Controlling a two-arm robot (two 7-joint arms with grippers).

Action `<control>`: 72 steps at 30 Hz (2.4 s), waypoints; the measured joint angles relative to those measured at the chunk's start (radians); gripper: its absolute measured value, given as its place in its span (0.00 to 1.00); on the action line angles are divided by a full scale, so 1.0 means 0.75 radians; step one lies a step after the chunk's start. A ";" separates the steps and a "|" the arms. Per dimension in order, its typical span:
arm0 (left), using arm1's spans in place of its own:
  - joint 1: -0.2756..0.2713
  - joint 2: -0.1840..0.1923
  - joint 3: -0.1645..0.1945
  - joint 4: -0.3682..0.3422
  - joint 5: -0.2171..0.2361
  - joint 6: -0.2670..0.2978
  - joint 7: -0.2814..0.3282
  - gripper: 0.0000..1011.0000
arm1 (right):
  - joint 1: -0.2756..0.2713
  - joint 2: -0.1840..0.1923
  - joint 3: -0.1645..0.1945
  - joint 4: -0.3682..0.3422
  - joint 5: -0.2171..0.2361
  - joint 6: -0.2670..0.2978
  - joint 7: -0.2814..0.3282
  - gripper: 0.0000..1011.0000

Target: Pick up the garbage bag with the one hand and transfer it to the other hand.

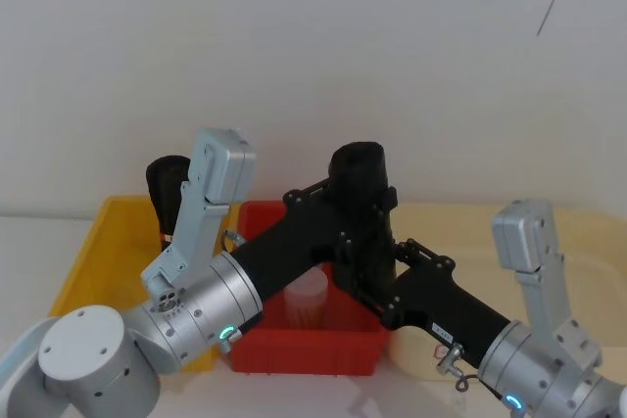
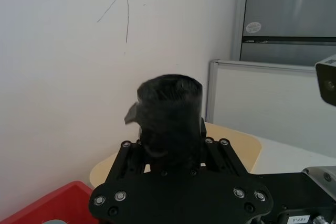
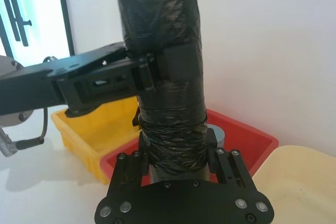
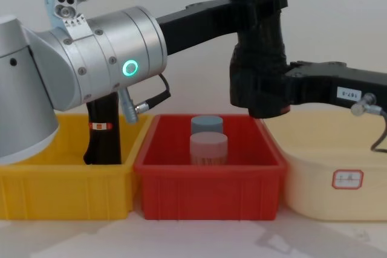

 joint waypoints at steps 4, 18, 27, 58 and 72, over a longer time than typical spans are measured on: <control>0.000 0.000 0.000 0.000 0.000 0.000 0.000 0.50 | -0.001 0.002 0.000 -0.007 0.008 0.001 0.001 0.59; 0.000 0.000 0.000 0.000 0.001 0.001 0.000 0.90 | -0.002 0.001 0.000 -0.008 0.033 0.014 -0.012 0.59; 0.000 0.000 0.000 0.000 0.001 0.001 0.000 0.99 | -0.010 -0.008 0.022 0.011 0.044 0.027 -0.059 0.59; 0.000 0.000 0.000 0.000 0.001 0.001 0.000 0.99 | -0.058 -0.008 0.221 0.096 0.023 0.069 -0.307 0.59; 0.000 0.000 0.000 0.000 0.001 0.000 0.000 0.99 | -0.020 -0.043 0.288 0.179 -0.012 0.100 -0.395 0.94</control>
